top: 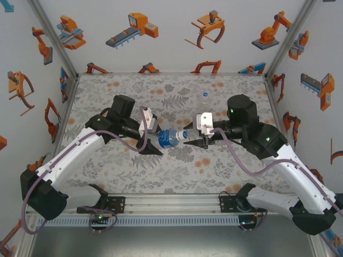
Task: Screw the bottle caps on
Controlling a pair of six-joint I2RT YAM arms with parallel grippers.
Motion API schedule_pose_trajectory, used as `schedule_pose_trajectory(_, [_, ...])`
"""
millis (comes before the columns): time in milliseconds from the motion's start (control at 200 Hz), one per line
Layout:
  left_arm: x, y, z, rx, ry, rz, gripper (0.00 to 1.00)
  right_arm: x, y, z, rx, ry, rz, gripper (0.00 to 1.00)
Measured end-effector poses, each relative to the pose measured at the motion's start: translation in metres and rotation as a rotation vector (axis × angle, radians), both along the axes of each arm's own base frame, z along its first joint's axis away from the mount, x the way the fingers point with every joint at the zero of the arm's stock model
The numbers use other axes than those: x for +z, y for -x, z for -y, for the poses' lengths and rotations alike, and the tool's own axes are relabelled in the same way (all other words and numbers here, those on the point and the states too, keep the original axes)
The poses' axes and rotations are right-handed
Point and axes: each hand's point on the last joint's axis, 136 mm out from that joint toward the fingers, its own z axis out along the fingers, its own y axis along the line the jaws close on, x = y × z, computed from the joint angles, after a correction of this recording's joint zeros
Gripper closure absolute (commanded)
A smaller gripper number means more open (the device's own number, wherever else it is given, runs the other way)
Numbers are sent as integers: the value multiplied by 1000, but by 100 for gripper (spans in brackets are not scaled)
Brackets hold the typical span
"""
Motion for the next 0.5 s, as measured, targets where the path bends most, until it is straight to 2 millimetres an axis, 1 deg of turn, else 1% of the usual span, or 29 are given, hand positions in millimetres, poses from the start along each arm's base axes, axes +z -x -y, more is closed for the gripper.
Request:
schedule_pose_trajectory(250, [0, 0, 0, 0, -2, 0, 100, 2, 6, -2, 42, -10, -3, 57])
schedule_pose_trajectory(310, [-1, 0, 0, -1, -2, 0, 100, 2, 5, -3, 46, -10, -6, 61])
schedule_pose_trajectory(441, [-2, 1, -1, -3, -8, -3, 100, 2, 3, -4, 40, -9, -11, 76])
schedule_pose_trajectory(501, [-2, 2, -1, -3, -10, -6, 100, 2, 1, -4, 24, -10, -39, 82])
